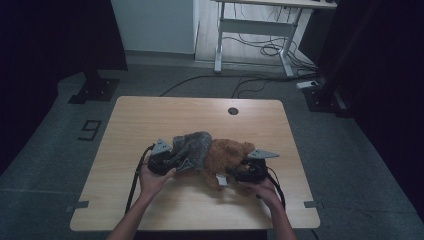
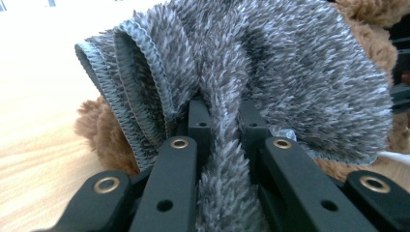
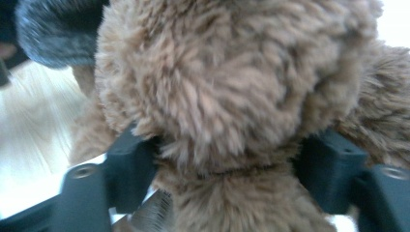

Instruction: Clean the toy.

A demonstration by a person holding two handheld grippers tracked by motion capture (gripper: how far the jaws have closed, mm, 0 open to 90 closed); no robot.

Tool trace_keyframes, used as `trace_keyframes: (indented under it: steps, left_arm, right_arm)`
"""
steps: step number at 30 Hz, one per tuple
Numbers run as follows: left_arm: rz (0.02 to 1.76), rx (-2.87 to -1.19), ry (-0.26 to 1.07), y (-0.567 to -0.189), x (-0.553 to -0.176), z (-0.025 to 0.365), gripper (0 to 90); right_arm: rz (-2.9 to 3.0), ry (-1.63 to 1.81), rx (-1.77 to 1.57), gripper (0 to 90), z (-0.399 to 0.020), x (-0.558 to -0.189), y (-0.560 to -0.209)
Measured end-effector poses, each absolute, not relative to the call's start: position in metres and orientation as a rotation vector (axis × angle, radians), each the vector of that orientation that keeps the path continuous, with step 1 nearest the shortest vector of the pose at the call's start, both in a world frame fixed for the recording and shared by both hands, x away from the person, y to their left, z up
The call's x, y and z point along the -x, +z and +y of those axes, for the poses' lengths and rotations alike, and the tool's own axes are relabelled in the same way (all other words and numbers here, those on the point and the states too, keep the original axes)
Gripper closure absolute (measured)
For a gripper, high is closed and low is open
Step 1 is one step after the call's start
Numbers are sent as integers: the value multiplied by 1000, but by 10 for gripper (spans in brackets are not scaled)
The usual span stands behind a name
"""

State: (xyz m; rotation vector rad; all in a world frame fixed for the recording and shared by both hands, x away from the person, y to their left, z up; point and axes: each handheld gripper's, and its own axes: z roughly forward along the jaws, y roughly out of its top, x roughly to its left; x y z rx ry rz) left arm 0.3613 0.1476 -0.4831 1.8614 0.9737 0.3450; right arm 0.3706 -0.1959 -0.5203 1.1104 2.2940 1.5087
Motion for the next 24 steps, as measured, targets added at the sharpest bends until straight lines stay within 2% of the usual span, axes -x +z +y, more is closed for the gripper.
trace_keyframes:
  steps: [3,8,13,16,20,24]
  left_arm:
    - [972,-1846,311,-482,-358,152,800]
    - [963,-1833,348,-460,-361,143,801]
    - [903,-1845,344,-438,-367,113,799]
    - [843,-1886,299,-428,-373,63,797]
    - [838,-1997,300,-439,-382,17,797]
    - [870,-1992,273,-453,-388,14,796]
  right_arm:
    - [2321,1446,-1110,430,-193,-372,-526]
    - [2307,1430,-1091,515,-192,-372,-530]
    - [2298,1426,-1090,550,-191,-373,-532]
    - [2291,1438,-1101,573,-193,-373,-533]
    - [2293,1441,-1101,588,-195,-372,-532]
    - [2292,1431,-1134,607,-198,-373,-534]
